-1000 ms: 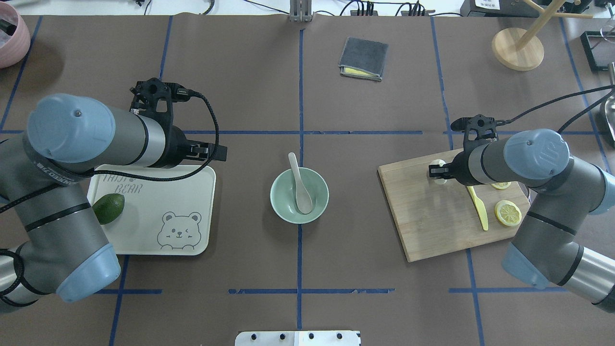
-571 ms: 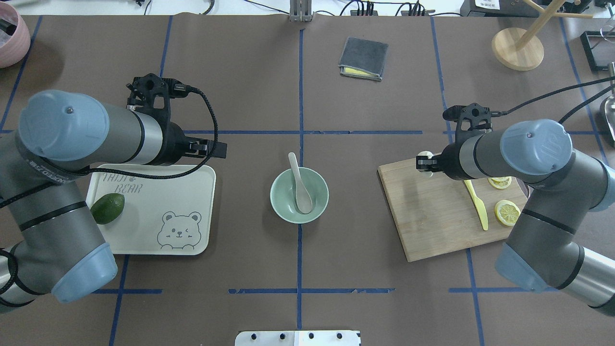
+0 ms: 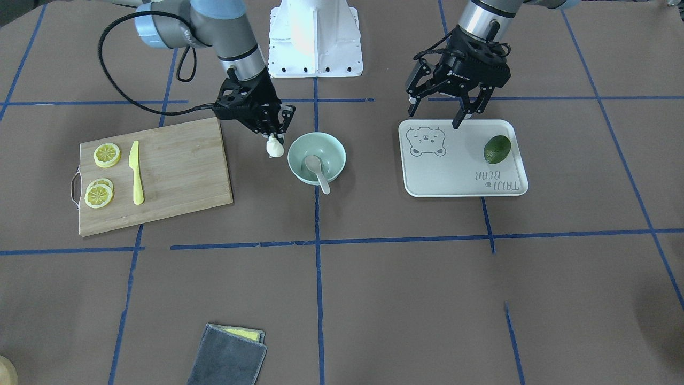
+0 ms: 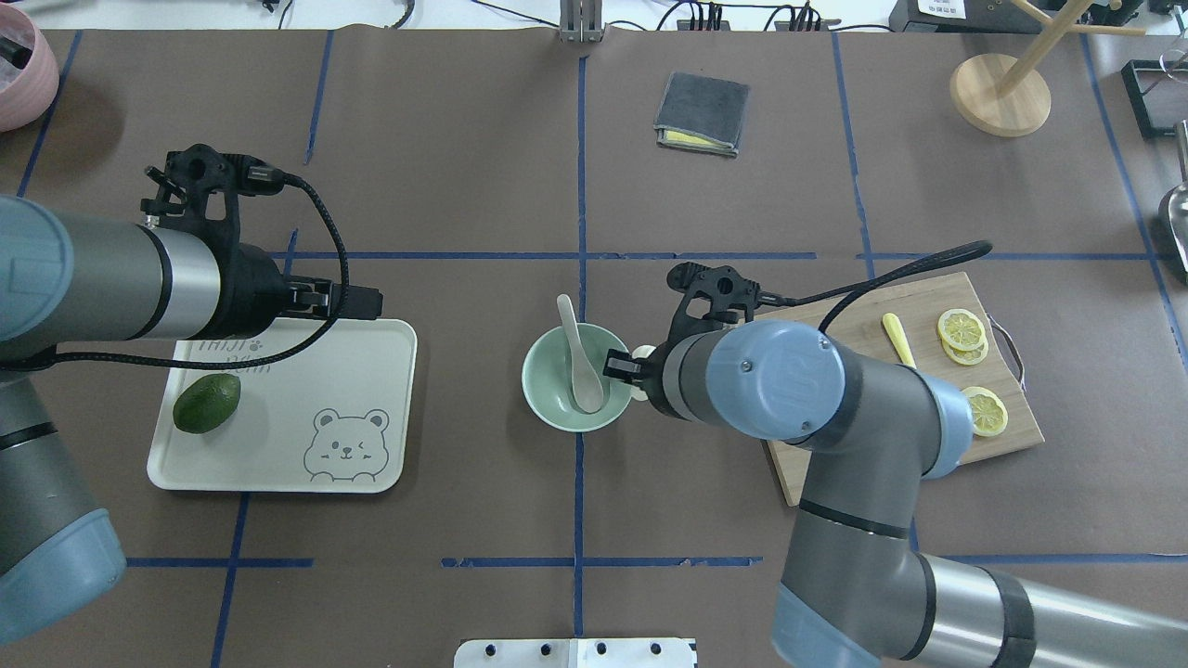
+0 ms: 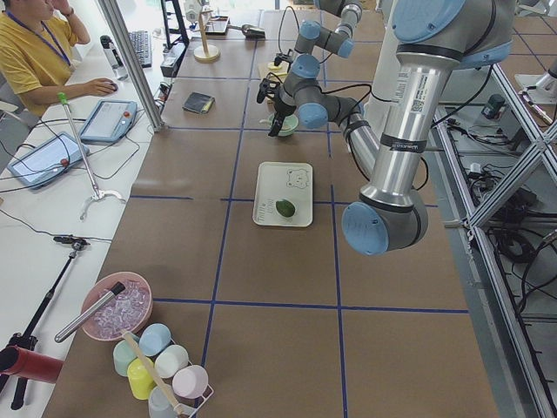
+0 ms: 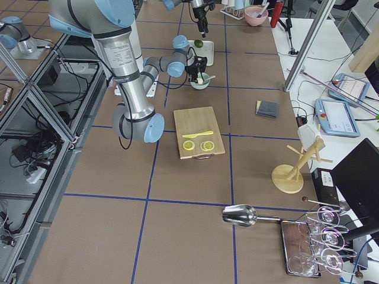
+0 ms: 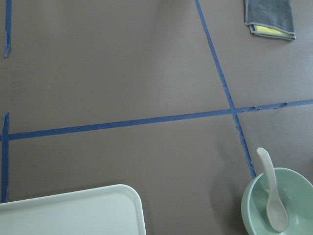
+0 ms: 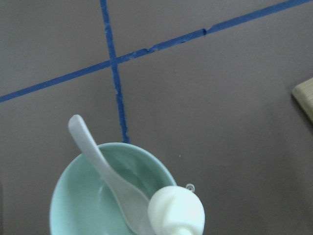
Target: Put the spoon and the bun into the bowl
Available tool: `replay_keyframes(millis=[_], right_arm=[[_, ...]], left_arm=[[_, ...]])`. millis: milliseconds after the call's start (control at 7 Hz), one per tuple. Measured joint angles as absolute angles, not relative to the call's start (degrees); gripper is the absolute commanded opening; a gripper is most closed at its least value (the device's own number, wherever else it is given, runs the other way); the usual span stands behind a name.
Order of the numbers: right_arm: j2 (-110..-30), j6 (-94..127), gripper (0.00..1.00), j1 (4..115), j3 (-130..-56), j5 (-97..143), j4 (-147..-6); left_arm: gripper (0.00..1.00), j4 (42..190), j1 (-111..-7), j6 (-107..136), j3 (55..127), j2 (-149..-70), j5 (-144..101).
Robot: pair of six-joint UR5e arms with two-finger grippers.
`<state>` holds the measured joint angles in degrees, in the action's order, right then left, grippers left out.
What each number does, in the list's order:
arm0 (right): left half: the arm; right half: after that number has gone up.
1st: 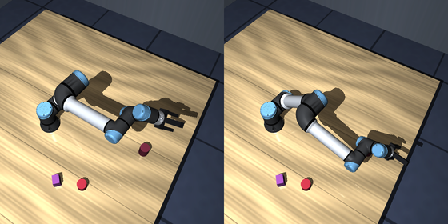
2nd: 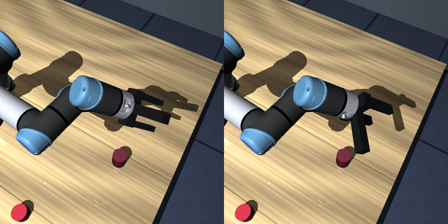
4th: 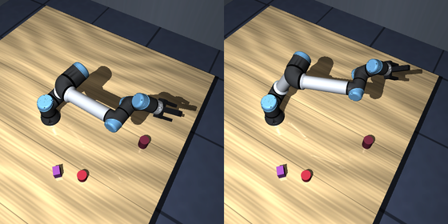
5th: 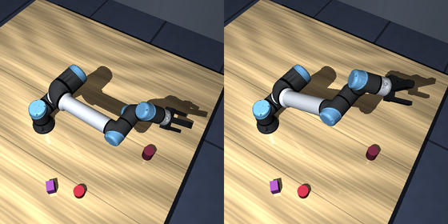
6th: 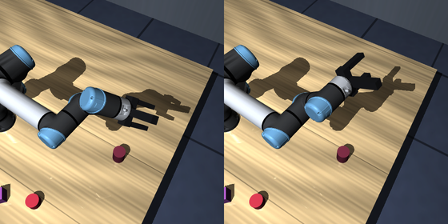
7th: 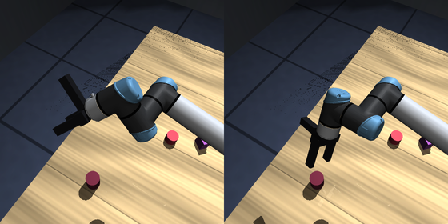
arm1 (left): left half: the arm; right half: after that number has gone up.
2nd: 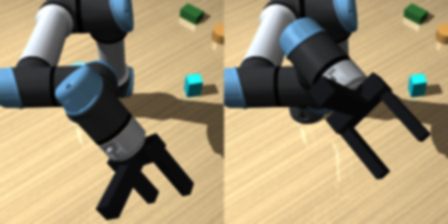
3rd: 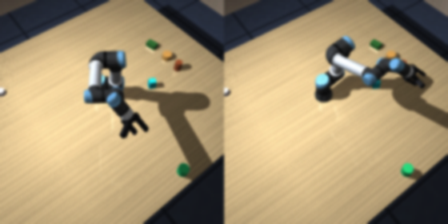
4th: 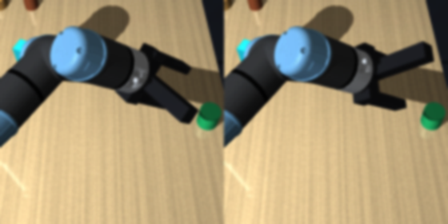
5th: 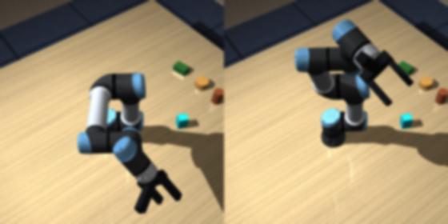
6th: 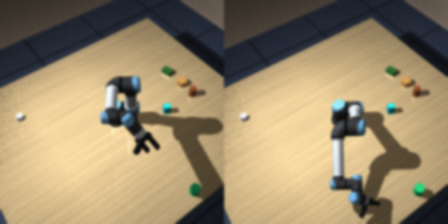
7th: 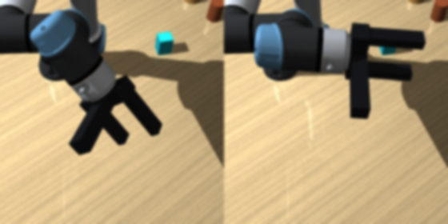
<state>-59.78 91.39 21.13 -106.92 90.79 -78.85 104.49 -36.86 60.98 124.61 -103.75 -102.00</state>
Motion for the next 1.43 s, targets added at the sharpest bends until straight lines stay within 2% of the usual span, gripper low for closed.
replay_keyframes(millis=[286,1429], right_arm=[[-57.05,94.14,0.53,19.47,-105.62,88.75,-79.57],[-53.72,94.83,0.61,19.44,-101.35,87.45,-79.5]], left_arm=[[1.0,104.5,-36.97,60.93,125.13,-103.04,-102.04],[1.0,104.5,-36.92,60.37,123.26,-102.58,-101.96]])
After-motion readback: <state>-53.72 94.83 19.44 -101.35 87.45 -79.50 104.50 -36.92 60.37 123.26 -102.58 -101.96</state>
